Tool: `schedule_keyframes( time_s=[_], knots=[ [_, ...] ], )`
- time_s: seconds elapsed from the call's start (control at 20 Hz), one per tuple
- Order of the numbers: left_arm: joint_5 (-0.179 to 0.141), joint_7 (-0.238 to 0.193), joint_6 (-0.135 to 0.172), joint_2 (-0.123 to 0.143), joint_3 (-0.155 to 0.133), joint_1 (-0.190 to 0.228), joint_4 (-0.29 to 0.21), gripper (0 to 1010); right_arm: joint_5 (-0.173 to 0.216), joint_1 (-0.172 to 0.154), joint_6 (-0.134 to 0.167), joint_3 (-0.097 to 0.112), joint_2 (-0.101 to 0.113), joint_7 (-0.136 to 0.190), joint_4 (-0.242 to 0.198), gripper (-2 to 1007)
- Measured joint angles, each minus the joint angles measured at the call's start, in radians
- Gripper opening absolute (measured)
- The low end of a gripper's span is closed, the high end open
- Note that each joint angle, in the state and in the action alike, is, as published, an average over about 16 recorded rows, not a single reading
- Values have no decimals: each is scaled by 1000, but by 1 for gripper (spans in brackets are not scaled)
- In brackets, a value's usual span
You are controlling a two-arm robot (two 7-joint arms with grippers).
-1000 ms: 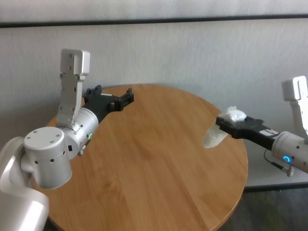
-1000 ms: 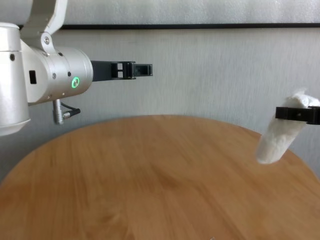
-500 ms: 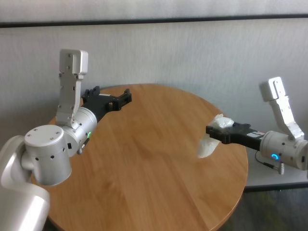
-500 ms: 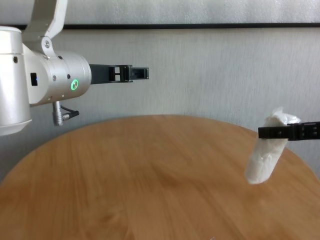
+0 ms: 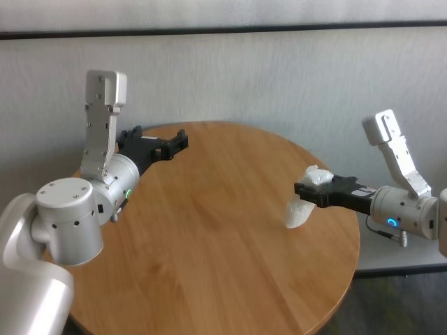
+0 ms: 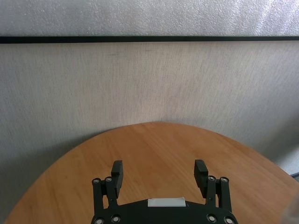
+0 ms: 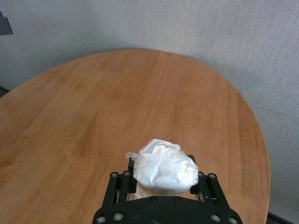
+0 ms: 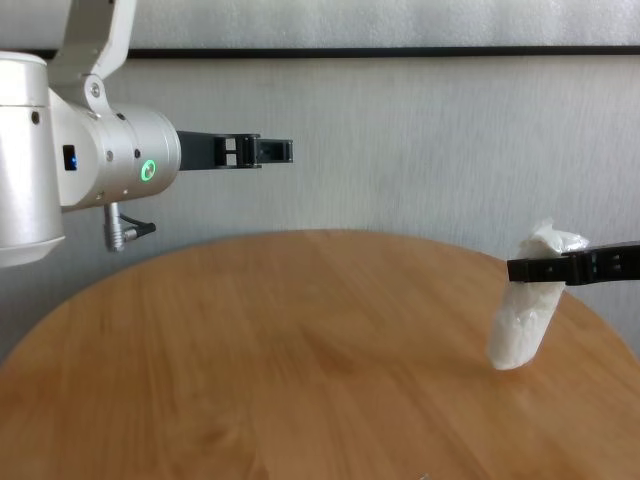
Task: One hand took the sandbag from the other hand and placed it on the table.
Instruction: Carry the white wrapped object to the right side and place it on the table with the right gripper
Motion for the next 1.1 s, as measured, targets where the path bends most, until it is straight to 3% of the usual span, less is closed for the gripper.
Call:
schedule_keyframes(
  time_s=[0.35, 1.1],
  knots=[
    [4, 1, 6, -2, -2, -2, 2, 1002, -7, 5, -6, -2, -2, 4, 6, 660],
    [2, 0, 3, 0, -1, -1, 0, 1002, 3, -1, 0, 2, 0, -1, -2, 965]
  ],
)
